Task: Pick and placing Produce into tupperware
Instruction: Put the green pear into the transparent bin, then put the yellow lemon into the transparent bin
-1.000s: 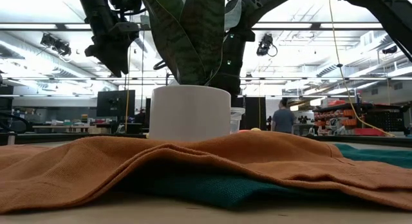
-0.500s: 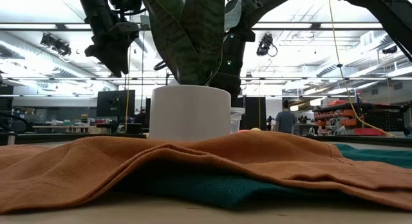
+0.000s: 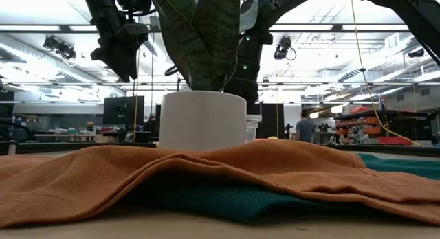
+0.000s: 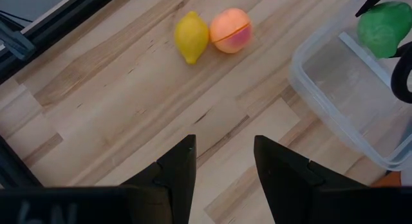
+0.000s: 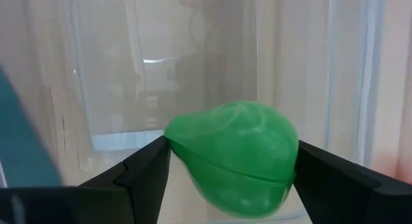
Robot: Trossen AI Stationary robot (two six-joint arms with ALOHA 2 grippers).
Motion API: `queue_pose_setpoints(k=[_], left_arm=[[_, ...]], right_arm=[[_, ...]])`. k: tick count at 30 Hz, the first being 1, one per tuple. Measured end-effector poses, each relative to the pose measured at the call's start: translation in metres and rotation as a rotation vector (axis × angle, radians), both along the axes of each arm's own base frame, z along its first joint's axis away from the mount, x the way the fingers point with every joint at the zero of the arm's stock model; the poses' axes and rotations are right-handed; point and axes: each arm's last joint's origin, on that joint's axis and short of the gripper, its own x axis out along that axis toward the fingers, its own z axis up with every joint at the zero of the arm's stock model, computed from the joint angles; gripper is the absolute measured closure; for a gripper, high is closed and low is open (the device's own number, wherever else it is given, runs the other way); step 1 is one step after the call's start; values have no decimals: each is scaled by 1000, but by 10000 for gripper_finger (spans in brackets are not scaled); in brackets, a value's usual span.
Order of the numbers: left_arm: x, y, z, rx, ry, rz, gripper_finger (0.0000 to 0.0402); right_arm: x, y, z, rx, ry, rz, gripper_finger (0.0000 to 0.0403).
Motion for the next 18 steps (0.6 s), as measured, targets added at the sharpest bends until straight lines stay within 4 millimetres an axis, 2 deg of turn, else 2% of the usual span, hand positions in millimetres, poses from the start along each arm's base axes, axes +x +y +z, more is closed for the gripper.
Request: queue_pose_setpoints(k=[12,18], left_arm=[[0,0,0,0,0,1,237],[0,0,0,0,0,1,237]], right_arm=[[0,0,0,4,4,-17,101],[-3,1,4,3,6,-18,98]])
